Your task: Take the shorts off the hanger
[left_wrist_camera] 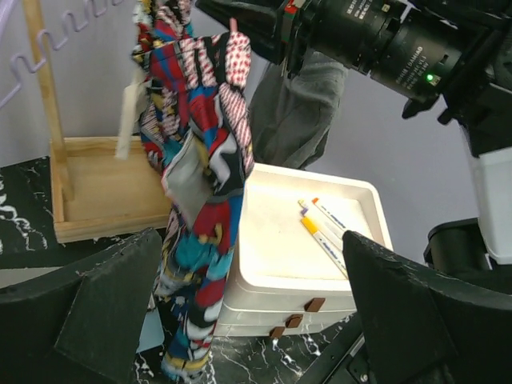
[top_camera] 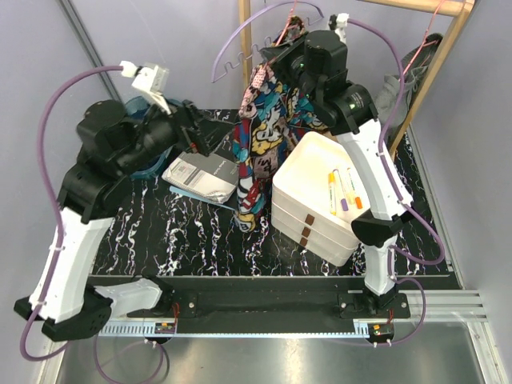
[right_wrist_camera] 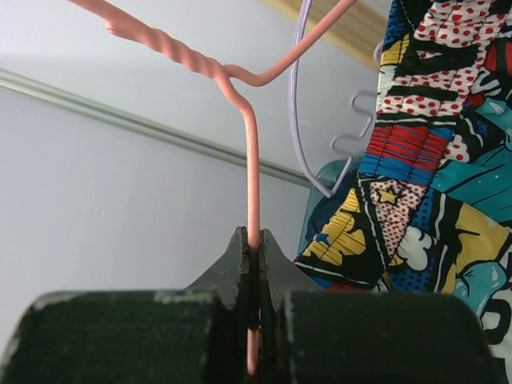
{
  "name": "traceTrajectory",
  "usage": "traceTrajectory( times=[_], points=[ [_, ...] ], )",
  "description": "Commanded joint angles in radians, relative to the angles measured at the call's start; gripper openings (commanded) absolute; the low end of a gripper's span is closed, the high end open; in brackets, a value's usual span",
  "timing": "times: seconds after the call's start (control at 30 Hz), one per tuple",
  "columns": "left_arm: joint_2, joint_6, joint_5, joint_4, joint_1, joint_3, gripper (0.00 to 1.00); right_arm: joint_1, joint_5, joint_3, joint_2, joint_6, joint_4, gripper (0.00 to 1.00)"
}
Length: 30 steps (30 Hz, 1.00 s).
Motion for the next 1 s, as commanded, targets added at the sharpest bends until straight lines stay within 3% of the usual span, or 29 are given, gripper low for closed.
traceTrajectory(
  times=[0.0,0.33,0.4,0.5,0.53,0.6,0.73,0.8,0.9,0.97],
  points=[
    [0.062,0.046,-0.071,0.076,-0.077,0.05,0.99,0.06,0.089,0.011,-0.076,0.019,-0.005,0.0],
    [0.156,0.095,-0.281,0.057,-0.17,0.056,0.96,0.143,0.06,-0.018,-0.108,0.001,-0.056,0.0],
    [0.157,0.089,-0.366,0.039,-0.17,0.045,0.88,0.149,0.026,-0.019,-0.122,-0.01,-0.056,0.0],
    [0.153,0.113,-0.412,0.025,-0.172,0.038,0.66,0.161,-0.012,-0.019,-0.128,-0.016,-0.062,0.0],
    [0.15,0.122,-0.427,0.022,-0.172,0.033,0.51,0.168,-0.014,-0.019,-0.13,-0.019,-0.068,0.0],
    [0.142,0.142,-0.455,0.019,-0.17,0.03,0.41,0.181,-0.031,-0.025,-0.137,-0.027,-0.076,0.0],
    [0.136,0.162,-0.456,0.007,-0.17,0.036,0.02,0.197,-0.066,-0.058,-0.153,-0.041,-0.073,0.0],
    [0.125,0.162,-0.472,0.0,-0.17,0.039,0.0,0.197,-0.112,-0.064,-0.151,-0.067,-0.054,0.0],
    [0.088,0.143,-0.496,-0.019,-0.17,0.042,0.0,0.197,-0.17,-0.05,-0.137,-0.148,-0.062,0.18],
    [0.049,0.133,-0.496,-0.038,-0.172,0.042,0.0,0.197,-0.192,-0.056,-0.137,-0.247,-0.071,0.41]
  ],
)
